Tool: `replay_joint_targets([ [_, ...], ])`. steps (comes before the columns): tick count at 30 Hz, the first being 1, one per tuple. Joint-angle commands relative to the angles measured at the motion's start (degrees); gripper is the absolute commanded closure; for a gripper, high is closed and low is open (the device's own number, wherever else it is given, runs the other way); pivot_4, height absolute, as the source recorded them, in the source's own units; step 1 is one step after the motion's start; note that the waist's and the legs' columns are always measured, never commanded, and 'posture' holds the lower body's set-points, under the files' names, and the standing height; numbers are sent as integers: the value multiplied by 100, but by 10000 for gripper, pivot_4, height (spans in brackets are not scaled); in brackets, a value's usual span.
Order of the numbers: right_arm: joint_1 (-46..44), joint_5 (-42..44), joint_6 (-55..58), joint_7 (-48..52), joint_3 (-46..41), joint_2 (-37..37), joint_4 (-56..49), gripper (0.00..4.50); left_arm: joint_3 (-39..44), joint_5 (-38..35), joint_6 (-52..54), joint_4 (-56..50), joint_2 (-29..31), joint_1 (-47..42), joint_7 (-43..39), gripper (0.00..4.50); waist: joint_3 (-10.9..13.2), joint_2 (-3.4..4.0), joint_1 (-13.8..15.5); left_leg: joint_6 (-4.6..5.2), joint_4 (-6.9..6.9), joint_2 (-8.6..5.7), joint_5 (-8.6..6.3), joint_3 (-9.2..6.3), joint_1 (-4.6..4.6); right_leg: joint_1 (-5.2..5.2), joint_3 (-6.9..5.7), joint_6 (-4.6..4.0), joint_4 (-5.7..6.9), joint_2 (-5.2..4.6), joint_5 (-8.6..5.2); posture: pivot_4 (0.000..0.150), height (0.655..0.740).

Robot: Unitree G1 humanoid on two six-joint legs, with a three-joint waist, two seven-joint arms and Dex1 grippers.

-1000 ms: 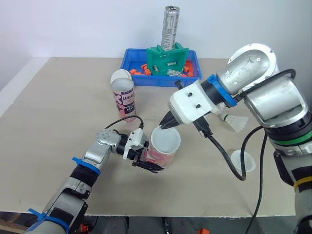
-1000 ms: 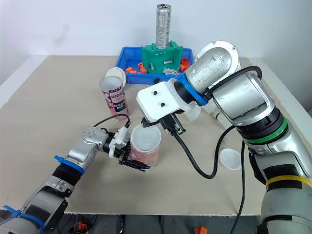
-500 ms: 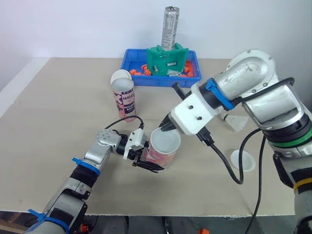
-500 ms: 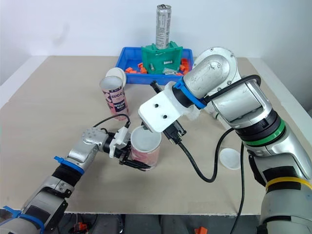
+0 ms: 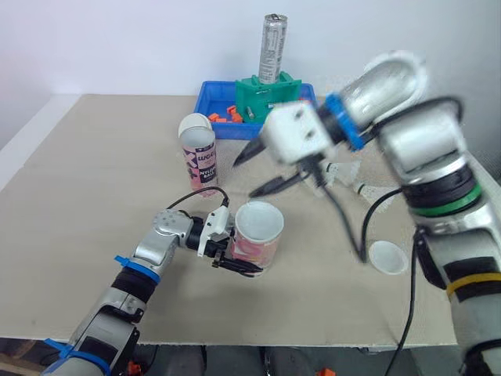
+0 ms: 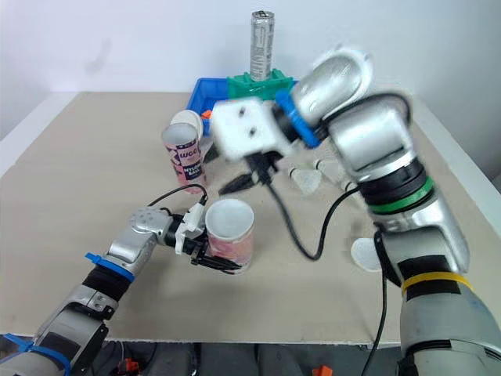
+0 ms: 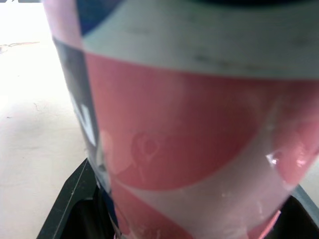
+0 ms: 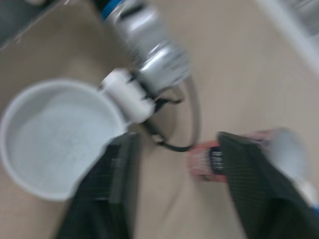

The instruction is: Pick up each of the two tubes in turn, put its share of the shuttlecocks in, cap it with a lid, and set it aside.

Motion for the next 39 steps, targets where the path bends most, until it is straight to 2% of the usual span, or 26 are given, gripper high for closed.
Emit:
replay_joint_targets([
  [1,239,402,-9,243,108,-333,-402,40249,-3,132,10,27,54,44,52,17393,0,0,-3,0,-4,0,-3,0,0,-1,0,1,0,0,-5,1500,7075],
  [2,295,433,-15,243,155,-380,-478,44577,-4,134,6,30,53,43,50,17393,1,1,-3,0,-6,0,-4,0,0,-1,0,0,0,0,-7,1500,7075],
  [7,458,533,-10,243,468,-505,-858,44577,4,142,-12,68,49,14,34,17393,9,15,-12,1,-10,0,-4,0,1,-8,1,2,2,2,-6,1500,7075],
  [13,807,21,-77,243,1040,-477,-1377,44577,8,137,2,44,73,21,26,17393,8,13,-11,0,-9,0,-4,0,1,-7,0,-1,1,2,-8,1500,7075],
  [17,1023,-927,-844,243,1585,-555,-1354,44577,27,124,31,29,89,20,19,17393,-3,10,-12,0,-10,0,-5,1,7,-3,-1,-3,1,2,-11,1500,7075],
  [20,1132,-1518,-1289,152,1681,-455,-1140,44577,43,112,66,4,90,17,25,17393,-24,-4,-16,-1,-11,0,-5,1,23,7,-1,-3,1,2,-10,1500,7075],
  [23,1083,-1236,-1107,160,1348,-251,-983,44577,52,104,76,-5,94,20,38,17393,-33,-19,-37,-5,-9,0,-4,2,50,25,-1,-7,1,1,-5,1500,7075],
  [26,746,-349,-431,234,700,2,-727,44577,54,102,66,-1,97,31,46,17393,-31,-18,-90,-6,-9,0,-1,2,68,33,2,-16,1,-1,1,1500,7075],
  [29,451,189,146,223,97,25,-264,44577,70,108,35,20,75,40,58,17393,-24,-12,-123,-6,-9,0,0,1,53,23,3,-19,4,0,9,1500,7075],
  [30,417,305,251,229,-26,-69,-188,38665,80,106,24,28,63,45,65,17393,-23,-9,-121,-6,-9,-1,1,0,40,13,3,-18,4,0,9,1500,7075],
  [31,409,395,349,234,-131,-166,-160,37097,90,103,20,36,51,47,70,17393,-22,-8,-106,-5,-9,-2,1,-3,22,2,3,-14,4,1,7,1500,7075],
  [32,408,451,414,240,-187,-228,-164,32660,99,101,22,34,45,51,71,17393,-22,-8,-90,-5,-10,-6,1,-10,4,-6,1,-7,2,1,1,1500,7075],
  [38,728,1114,1734,-27,-878,-830,-454,2506,103,155,-106,124,10,49,106,17393,-21,-8,-48,-11,-17,-9,-31,-16,-2,-5,0,21,-3,1,-26,1500,7075],
  [39,847,1181,1926,-72,-975,-975,-537,460,99,166,-130,136,5,49,113,17393,-20,-7,-29,-8,-18,-9,-33,-16,-2,-6,0,21,-3,1,-27,1500,7075],
])
